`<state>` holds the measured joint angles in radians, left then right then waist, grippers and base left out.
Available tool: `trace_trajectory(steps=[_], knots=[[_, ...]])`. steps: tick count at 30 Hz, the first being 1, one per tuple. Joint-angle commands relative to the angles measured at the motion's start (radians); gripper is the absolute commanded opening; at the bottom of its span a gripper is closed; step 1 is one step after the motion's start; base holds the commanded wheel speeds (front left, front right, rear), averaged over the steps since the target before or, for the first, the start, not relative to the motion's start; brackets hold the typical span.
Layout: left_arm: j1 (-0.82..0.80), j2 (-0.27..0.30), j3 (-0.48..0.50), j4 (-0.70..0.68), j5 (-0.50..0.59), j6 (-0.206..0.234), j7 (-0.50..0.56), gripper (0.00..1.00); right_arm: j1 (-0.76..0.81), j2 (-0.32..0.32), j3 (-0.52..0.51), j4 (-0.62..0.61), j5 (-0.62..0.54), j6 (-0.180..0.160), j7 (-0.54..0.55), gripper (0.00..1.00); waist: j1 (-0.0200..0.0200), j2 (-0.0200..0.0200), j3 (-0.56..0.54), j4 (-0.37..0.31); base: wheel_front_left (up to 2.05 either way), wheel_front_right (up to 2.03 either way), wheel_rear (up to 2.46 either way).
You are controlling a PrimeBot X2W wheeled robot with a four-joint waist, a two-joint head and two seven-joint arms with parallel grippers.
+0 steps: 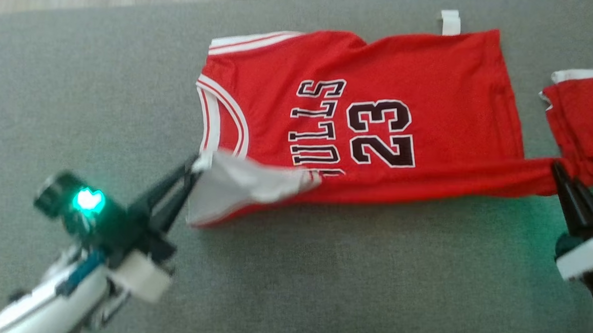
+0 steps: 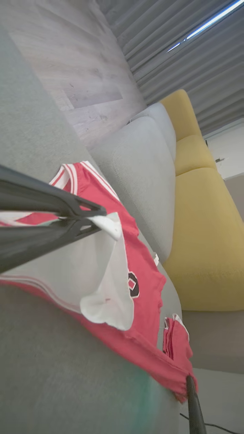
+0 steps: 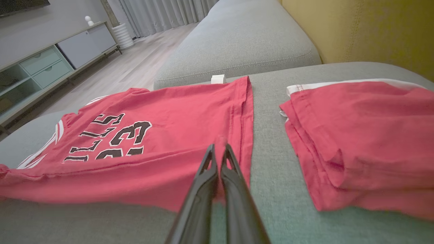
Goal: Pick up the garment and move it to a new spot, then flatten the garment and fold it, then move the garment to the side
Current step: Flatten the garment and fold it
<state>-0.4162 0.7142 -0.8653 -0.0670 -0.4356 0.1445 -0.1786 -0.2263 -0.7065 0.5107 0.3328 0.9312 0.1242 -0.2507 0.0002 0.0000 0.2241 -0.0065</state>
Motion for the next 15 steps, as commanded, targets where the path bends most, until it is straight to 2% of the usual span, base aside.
trace_trajectory(steps=[1, 12, 13, 14, 15], knots=[[-0.055, 0.025, 0.056, -0.01, 0.007, -0.004, -0.008, 0.0, -0.019, -0.03, 0.008, -0.011, -0.004, 0.007, -0.011, 0.0, -0.0002, 0.0, 0.022, -0.001, 0.0, 0.0, 0.0], [-0.316, -0.084, 0.04, 0.256, 0.061, -0.099, 0.006, 0.0, -0.235, -0.003, 0.111, 0.115, 0.007, 0.007, -0.011, 0.0, -0.0002, 0.0, 0.124, -0.003, 0.0, 0.0, 0.0], [-0.329, -0.093, 0.038, 0.284, 0.063, -0.102, 0.005, 0.0, -0.246, 0.003, 0.122, 0.133, 0.015, 0.007, -0.011, 0.31, -0.0002, 0.0, 0.127, -0.004, 0.0, 0.0, 0.0], [-0.337, -0.104, 0.037, 0.312, 0.06, -0.105, 0.003, 0.31, -0.26, 0.01, 0.126, 0.15, 0.02, 0.007, -0.011, 1.0, -0.0002, 0.0, 0.129, -0.004, 0.0, 0.0, 0.0], [-0.342, -0.115, 0.036, 0.337, 0.056, -0.107, 0.001, 0.93, -0.273, 0.019, 0.123, 0.163, 0.023, 0.007, -0.011, 1.0, -0.0002, 0.0, 0.131, -0.005, 0.0, 0.0, 0.0]])
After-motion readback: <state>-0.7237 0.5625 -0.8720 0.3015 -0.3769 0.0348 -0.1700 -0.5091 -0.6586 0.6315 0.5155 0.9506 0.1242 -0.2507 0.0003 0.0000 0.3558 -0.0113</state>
